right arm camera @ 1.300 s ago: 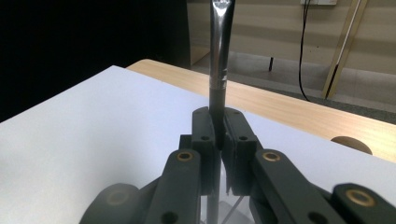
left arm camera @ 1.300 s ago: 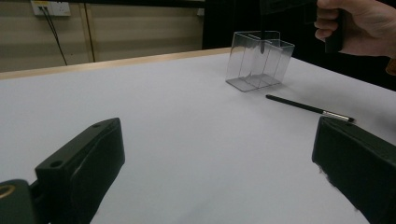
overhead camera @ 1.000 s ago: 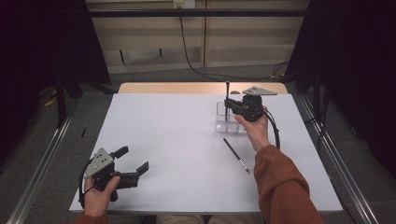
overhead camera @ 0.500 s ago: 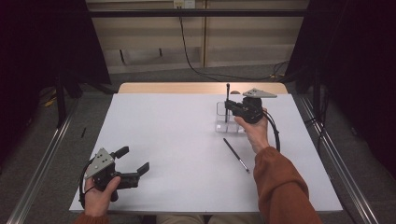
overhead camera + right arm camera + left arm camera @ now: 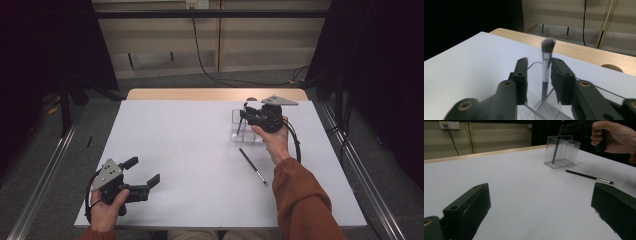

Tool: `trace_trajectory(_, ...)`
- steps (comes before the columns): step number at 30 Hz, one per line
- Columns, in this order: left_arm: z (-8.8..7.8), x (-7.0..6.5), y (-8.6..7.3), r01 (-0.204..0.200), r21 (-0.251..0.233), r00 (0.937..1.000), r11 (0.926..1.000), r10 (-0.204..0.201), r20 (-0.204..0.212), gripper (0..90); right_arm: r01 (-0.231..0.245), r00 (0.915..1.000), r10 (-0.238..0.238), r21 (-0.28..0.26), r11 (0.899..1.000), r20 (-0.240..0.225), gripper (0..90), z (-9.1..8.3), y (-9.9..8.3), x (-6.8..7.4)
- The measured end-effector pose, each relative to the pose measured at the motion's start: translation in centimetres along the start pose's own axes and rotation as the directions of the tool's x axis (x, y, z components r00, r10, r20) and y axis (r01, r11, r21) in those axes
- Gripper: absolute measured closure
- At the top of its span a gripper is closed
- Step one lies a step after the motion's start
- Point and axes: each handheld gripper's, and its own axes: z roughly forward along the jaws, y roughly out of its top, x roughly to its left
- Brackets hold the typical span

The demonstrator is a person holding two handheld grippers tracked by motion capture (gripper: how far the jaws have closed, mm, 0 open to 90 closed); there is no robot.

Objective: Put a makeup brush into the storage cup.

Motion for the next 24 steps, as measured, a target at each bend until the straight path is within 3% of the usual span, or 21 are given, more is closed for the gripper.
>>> trace_trajectory(4,0.0,0.0,0.0,0.004,0.0,1.0,1.0,-0.004,0.0,2.5,-0.015,0.9999,0.015,0.007,1.0,0.004,51.2,-0.2,-0.1,-0.1)
trace_trajectory(12,0.1,0.0,0.0,0.003,-0.002,1.0,1.0,-0.003,-0.001,2.5,-0.006,1.0,0.006,0.008,1.0,-0.006,41.7,-0.7,-0.3,-0.2)
trace_trajectory(24,-0.1,0.1,0.0,0.004,-0.004,1.0,1.0,-0.004,-0.002,2.5,0.014,0.9986,-0.013,0.017,1.0,-0.051,17.7,-1.9,-0.4,0.2)
